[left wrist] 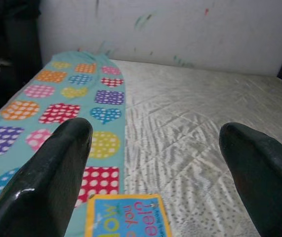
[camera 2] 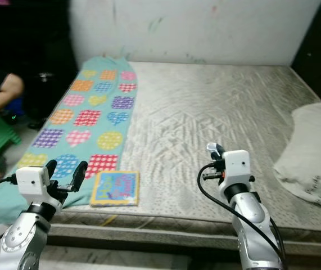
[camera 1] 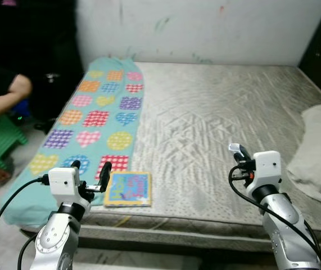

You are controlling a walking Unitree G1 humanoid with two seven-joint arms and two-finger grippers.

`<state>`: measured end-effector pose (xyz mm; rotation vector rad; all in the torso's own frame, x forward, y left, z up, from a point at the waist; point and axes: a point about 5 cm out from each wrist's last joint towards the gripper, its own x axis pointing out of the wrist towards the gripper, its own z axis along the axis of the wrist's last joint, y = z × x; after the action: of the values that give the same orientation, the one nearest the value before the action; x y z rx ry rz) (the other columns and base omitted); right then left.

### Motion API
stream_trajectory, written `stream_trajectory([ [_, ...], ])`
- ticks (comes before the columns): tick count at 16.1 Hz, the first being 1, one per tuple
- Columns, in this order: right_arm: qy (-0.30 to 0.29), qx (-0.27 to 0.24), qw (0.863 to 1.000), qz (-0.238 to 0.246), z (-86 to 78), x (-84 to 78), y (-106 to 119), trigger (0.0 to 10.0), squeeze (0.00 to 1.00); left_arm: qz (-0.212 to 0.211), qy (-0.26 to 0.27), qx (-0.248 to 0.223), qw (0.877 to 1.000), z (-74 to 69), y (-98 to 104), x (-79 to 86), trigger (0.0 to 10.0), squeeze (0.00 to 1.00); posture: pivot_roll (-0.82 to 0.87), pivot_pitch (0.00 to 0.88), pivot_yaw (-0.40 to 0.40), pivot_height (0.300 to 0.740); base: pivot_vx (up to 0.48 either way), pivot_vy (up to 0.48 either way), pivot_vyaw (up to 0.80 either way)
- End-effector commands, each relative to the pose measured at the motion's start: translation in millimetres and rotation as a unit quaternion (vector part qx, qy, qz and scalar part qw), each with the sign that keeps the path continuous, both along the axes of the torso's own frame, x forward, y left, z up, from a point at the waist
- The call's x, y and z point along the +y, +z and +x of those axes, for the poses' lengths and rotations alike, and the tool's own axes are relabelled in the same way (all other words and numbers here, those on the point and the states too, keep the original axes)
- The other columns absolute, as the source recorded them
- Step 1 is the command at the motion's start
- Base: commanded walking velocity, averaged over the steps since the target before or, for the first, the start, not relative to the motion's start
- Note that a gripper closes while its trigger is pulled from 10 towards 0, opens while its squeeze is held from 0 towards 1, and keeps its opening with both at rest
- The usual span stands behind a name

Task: Clean up the room

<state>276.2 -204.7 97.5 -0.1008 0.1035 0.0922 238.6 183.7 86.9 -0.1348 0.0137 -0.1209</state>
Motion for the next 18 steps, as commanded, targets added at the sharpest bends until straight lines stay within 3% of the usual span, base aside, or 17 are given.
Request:
stream_trajectory([
  [1,0.000,-0.007,1.000,0.000,1.6,2.0,2.6,10.0,0.00,0.002,-0.005,-0.013,1.000,1.1,6.4,0.2,10.0,0.00,-0.08,0.019,0.036,0.740,0.277,0.000,0.00],
  [6,0.000,-0.006,1.000,0.001,1.3,2.8,1.9,10.0,0.00,0.005,-0.007,-0.011,1.000,2.1,6.2,0.4,10.0,0.00,-0.08,0.019,0.037,0.740,0.286,0.000,0.00],
  [11,-0.004,-0.002,1.000,-0.001,1.1,1.5,0.7,10.0,0.00,0.010,0.010,0.009,1.000,3.1,0.5,3.9,10.0,0.00,-0.08,0.019,0.039,0.740,0.000,0.000,0.00],
  [18,-0.006,-0.001,1.000,0.002,0.9,1.0,0.1,10.0,0.00,0.008,-0.003,-0.004,1.000,2.6,3.8,1.3,10.0,0.00,-0.08,0.019,0.040,0.740,0.041,0.000,-0.76],
])
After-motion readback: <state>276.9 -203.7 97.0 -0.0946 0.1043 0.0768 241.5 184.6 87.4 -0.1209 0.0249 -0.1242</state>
